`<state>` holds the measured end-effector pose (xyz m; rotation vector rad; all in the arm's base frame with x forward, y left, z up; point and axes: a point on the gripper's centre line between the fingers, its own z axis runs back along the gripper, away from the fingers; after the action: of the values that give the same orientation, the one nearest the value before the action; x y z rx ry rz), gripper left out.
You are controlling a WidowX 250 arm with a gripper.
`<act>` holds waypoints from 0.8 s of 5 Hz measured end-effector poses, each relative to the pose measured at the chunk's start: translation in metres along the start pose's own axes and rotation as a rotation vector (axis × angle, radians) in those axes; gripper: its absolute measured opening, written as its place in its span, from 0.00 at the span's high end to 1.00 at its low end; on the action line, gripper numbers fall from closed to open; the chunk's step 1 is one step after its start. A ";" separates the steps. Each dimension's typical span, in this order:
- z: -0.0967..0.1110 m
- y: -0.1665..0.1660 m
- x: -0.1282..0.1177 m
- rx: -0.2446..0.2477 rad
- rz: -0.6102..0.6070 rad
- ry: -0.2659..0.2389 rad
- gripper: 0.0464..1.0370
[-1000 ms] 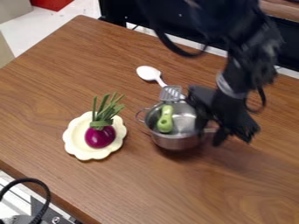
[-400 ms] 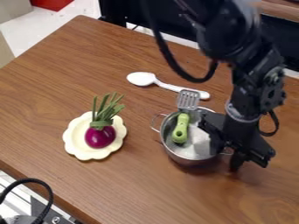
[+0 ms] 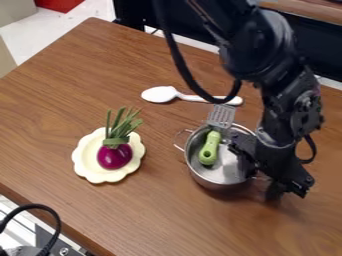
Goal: Move the silver pot beside the white object
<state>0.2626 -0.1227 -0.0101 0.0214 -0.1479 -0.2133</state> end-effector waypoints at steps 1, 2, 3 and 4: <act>0.000 0.006 0.001 -0.032 -0.007 0.009 0.09; 0.007 0.014 -0.014 -0.052 -0.004 0.072 0.04; 0.020 0.019 -0.015 -0.111 0.006 0.100 0.04; 0.032 0.021 -0.010 -0.148 0.014 0.110 0.04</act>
<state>0.2530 -0.1001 0.0206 -0.1146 -0.0224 -0.2076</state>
